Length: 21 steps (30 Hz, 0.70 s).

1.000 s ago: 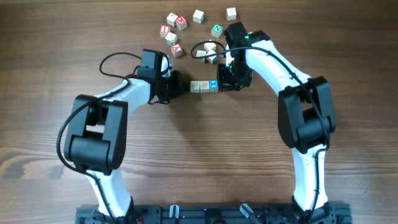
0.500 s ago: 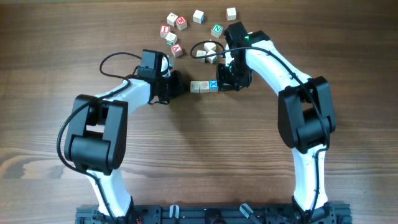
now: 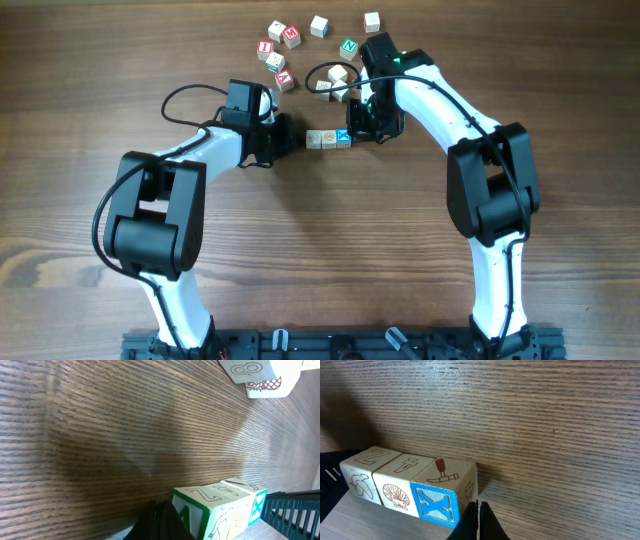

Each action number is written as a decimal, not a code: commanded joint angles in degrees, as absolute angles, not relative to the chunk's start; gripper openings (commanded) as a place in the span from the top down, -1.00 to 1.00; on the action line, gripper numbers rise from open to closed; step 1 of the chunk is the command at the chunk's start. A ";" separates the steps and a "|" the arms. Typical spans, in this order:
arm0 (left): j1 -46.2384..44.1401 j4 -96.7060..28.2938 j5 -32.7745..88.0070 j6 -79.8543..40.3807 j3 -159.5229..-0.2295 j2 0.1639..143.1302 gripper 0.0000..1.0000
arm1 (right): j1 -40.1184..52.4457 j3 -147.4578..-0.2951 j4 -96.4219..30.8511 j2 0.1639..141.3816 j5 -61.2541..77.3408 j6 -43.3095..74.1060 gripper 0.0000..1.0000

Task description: Form a horizontal line

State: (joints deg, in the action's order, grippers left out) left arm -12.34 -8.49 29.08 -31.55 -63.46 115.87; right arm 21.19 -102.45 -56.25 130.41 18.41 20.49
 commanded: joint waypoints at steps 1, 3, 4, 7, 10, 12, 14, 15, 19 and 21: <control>-12.64 -9.15 27.66 -30.44 -61.71 118.48 0.92 | 22.11 -101.60 -56.10 130.96 18.98 19.97 0.92; -12.64 -9.17 27.68 -30.44 -61.71 118.48 0.92 | 22.52 -101.60 -55.96 130.96 18.98 19.99 0.91; -12.64 -9.17 27.73 -30.44 -61.71 118.48 0.92 | 22.65 -101.60 -55.92 130.96 18.98 19.97 0.91; -12.64 -9.15 28.36 -30.44 -61.71 118.48 0.92 | 22.65 -101.60 -55.92 130.96 18.96 19.97 0.92; -12.64 -9.15 28.51 -30.41 -61.71 118.48 0.92 | 22.65 -101.60 -55.94 130.96 18.94 19.94 0.91; -12.64 -9.15 28.51 -30.41 -61.71 118.48 0.92 | 22.65 -101.60 -55.94 130.96 18.92 19.94 0.91; -12.64 -9.15 28.51 -30.44 -61.71 118.48 0.92 | 22.65 -101.60 -55.90 130.96 18.92 19.92 0.91; -12.64 -9.17 28.51 -30.44 -61.71 118.48 0.92 | 22.65 -101.60 -55.92 130.96 18.92 19.92 0.92; -12.67 -9.17 28.51 -30.44 -61.71 118.48 0.92 | 22.65 -101.60 -55.92 130.96 18.90 19.90 0.91; -12.71 -9.15 28.51 -30.44 -61.71 118.48 0.92 | 22.65 -101.60 -55.72 130.96 18.87 19.88 0.91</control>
State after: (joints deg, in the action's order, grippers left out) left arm -12.34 -8.47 29.54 -31.55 -63.48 115.94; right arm 22.35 -102.35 -56.23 130.41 18.37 20.49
